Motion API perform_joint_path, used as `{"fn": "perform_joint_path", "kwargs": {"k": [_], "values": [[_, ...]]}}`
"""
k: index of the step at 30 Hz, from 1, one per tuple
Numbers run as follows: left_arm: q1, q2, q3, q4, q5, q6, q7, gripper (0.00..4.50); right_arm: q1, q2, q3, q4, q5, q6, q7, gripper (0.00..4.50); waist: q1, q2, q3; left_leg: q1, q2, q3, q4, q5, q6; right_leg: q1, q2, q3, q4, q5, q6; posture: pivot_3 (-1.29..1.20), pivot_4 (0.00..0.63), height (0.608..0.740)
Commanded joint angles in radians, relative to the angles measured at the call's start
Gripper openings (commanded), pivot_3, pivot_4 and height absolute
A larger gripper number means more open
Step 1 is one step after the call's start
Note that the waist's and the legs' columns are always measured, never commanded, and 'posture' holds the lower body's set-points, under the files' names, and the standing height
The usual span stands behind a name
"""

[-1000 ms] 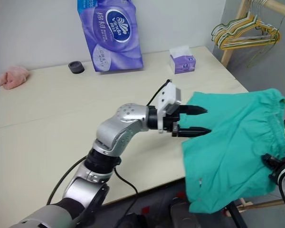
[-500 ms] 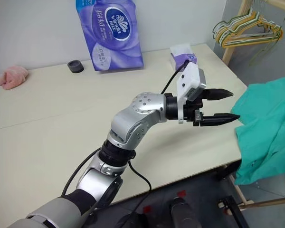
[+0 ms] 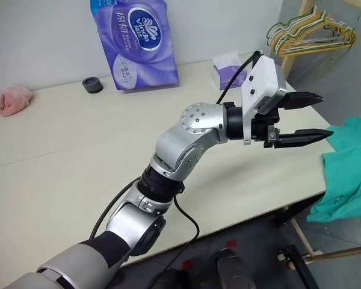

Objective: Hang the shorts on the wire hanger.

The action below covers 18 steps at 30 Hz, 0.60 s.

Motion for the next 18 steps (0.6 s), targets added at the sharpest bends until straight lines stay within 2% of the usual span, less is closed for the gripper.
{"fn": "perform_joint_path", "kwargs": {"k": [1, 5, 12, 13, 15, 18], "values": [[-0.032, -0.019, -0.002, -0.003, 0.007, -0.031, -0.005, 3.33, -0.056, -0.005, -0.021, 0.009, -0.043, 0.074, 0.035, 0.00, 0.000, 0.000, 0.000, 0.000, 0.000, 0.000, 0.000, 0.000, 0.000, 0.000, 0.000, 0.000, 0.000, 0.000, 0.000, -0.33, 0.220, 0.740], [-0.043, -0.035, -0.001, 0.013, -0.009, -0.032, -0.027, 3.33, -0.075, 0.047, -0.048, -0.033, -0.075, 0.131, 0.023, 0.00, 0.001, -0.001, 0.001, 0.000, 0.000, 0.000, 0.000, 0.000, 0.000, 0.000, 0.000, 0.001, 0.000, 0.000, 0.000, -0.33, 0.221, 0.740], [-0.063, -0.043, -0.005, 0.048, -0.002, -0.069, -0.082, 3.33, -0.112, 0.069, -0.081, -0.095, -0.210, 0.146, 0.052, 0.00, 0.000, 0.000, 0.001, 0.000, 0.000, 0.000, 0.000, 0.000, 0.000, 0.000, 0.000, 0.000, 0.000, 0.000, 0.001, -0.33, 0.213, 0.740], [-0.070, -0.047, -0.003, 0.059, 0.002, -0.078, -0.081, 3.37, -0.117, 0.073, -0.091, -0.106, -0.225, 0.150, 0.050, 0.59, 0.000, 0.000, 0.001, 0.000, 0.000, 0.000, 0.000, 0.000, 0.000, 0.000, 0.000, 0.001, 0.000, 0.000, 0.001, -0.34, 0.211, 0.740], [-0.082, -0.055, 0.000, 0.078, 0.007, -0.095, -0.080, 3.37, -0.130, 0.085, -0.114, -0.133, -0.245, 0.168, 0.039, 1.08, 0.000, 0.000, 0.001, 0.001, 0.000, 0.000, 0.000, 0.000, 0.000, 0.000, 0.000, 0.001, 0.000, 0.000, 0.001, -0.34, 0.209, 0.740], [-0.094, -0.065, 0.002, 0.095, 0.014, -0.116, -0.080, 3.37, -0.147, 0.109, -0.166, -0.197, -0.258, 0.204, -0.006, 2.13, -0.001, 0.000, 0.001, 0.001, 0.000, 0.000, 0.000, 0.000, 0.000, 0.000, 0.000, 0.001, 0.000, 0.000, 0.001, -0.34, 0.205, 0.740]]}}
